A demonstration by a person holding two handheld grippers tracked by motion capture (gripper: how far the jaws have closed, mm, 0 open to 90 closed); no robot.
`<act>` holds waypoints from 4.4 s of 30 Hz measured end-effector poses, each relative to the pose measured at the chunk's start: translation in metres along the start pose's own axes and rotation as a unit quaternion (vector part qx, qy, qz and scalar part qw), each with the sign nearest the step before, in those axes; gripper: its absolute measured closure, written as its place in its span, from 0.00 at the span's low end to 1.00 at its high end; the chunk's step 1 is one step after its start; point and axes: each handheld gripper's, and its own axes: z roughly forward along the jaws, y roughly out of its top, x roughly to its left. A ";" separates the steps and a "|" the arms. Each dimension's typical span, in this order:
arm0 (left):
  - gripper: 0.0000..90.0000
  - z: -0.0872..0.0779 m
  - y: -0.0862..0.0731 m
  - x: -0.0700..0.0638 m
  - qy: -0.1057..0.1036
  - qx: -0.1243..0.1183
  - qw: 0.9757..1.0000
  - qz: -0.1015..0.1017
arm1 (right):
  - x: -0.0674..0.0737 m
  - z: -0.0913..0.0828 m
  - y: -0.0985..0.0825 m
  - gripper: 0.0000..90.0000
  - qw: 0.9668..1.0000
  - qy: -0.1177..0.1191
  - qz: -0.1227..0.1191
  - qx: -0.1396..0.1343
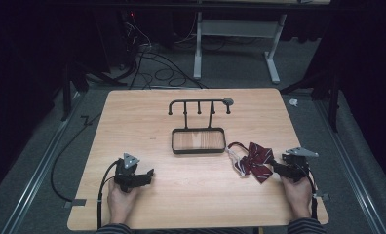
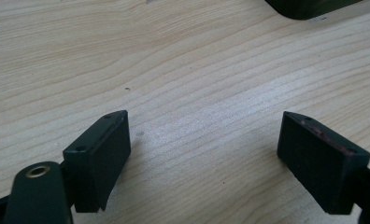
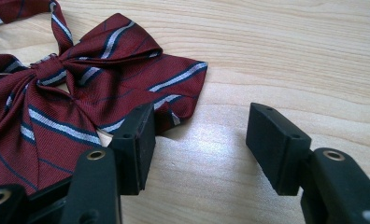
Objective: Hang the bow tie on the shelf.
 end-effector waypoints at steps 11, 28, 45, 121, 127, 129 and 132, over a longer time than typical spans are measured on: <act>0.22 0.000 0.000 0.000 0.002 -0.001 1.000 -0.002 | 0.000 -0.003 -0.002 0.58 1.000 -0.009 0.007 -0.003; 0.22 -0.001 0.000 0.001 0.002 -0.001 1.000 -0.002 | 0.018 -0.035 0.009 0.69 0.998 0.021 -0.014 -0.061; 0.22 0.000 0.000 0.001 0.003 -0.002 1.000 -0.003 | 0.069 -0.010 0.065 0.72 0.990 0.095 -0.095 -0.034; 0.22 -0.001 0.000 0.001 0.003 -0.003 1.000 -0.004 | 0.127 -0.062 0.132 1.00 0.963 0.132 -0.201 -0.120; 0.22 -0.001 0.000 0.001 0.003 -0.003 1.000 -0.004 | 0.140 -0.064 0.143 1.00 0.959 0.148 -0.206 -0.129; 0.23 0.000 0.000 0.001 0.003 -0.003 1.000 -0.004 | 0.146 -0.065 0.147 1.00 0.957 0.152 -0.211 -0.131; 0.22 -0.001 0.000 0.001 0.003 -0.002 1.000 -0.004 | 0.157 -0.064 0.155 1.00 0.954 0.158 -0.217 -0.134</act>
